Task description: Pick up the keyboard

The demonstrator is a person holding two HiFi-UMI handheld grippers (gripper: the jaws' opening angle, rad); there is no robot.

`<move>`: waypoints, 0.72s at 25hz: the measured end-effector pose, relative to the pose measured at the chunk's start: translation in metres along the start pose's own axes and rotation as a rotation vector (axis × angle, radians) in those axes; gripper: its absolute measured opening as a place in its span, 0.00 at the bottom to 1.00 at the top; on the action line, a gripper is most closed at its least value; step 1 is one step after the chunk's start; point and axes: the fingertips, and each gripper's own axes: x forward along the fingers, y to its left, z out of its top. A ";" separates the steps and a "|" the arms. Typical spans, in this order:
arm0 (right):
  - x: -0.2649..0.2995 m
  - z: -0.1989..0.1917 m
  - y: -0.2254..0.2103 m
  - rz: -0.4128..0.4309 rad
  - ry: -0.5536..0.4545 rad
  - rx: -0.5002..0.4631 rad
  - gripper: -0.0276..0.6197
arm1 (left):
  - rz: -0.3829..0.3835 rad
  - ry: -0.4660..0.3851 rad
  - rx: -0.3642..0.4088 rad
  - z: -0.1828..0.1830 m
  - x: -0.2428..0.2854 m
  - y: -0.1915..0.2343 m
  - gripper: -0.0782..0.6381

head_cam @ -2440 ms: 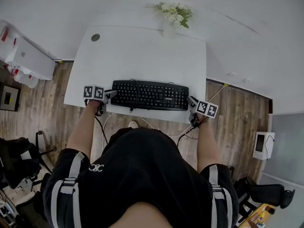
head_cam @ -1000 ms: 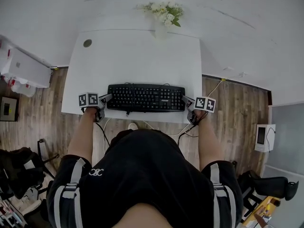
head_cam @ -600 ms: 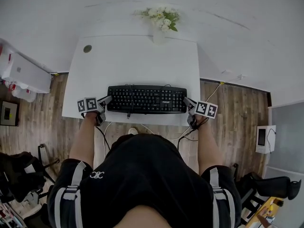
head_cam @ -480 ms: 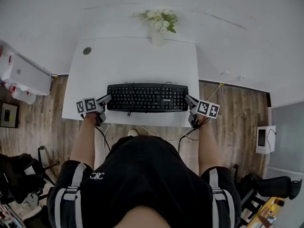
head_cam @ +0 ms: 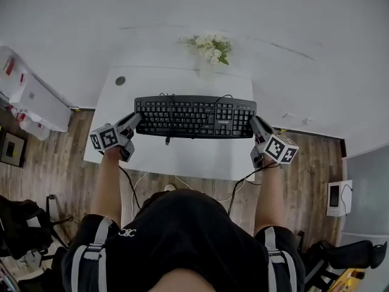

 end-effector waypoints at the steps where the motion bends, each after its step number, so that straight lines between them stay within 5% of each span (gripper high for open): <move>1: -0.002 0.016 0.010 0.014 -0.030 -0.024 0.18 | -0.019 -0.032 0.018 0.014 -0.004 -0.009 0.28; 11: -0.039 0.139 0.105 0.101 -0.307 -0.201 0.18 | -0.138 -0.314 0.279 0.146 -0.059 -0.112 0.27; 18: -0.045 0.140 0.110 0.153 -0.381 -0.196 0.18 | -0.173 -0.401 0.338 0.156 -0.077 -0.132 0.27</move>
